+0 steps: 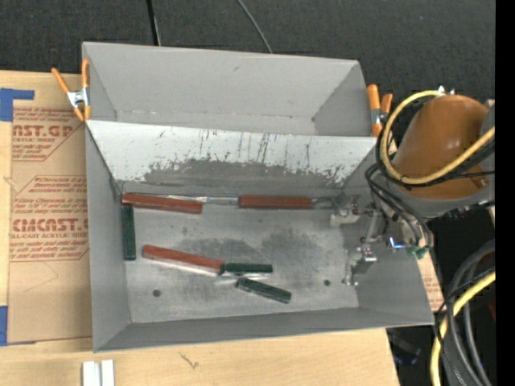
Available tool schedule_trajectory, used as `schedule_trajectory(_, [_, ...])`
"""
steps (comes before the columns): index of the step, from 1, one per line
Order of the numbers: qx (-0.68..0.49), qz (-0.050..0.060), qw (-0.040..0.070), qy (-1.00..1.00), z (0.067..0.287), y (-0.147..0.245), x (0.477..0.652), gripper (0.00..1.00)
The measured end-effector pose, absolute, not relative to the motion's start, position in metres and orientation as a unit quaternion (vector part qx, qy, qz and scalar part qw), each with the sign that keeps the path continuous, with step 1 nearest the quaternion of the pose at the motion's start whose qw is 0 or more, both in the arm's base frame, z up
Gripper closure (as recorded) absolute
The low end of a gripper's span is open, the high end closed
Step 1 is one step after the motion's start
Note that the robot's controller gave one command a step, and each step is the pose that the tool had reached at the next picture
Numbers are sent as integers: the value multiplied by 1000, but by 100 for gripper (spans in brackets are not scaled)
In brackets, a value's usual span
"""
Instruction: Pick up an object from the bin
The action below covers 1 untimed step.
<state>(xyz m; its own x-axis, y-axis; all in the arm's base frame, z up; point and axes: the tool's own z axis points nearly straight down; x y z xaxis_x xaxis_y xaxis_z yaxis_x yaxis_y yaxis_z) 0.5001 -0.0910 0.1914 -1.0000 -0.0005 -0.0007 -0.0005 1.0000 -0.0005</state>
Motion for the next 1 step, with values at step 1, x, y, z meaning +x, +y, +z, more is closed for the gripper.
schedule_trajectory(1, [0, 0, 0, 1000, 191, -91, 500, 0])
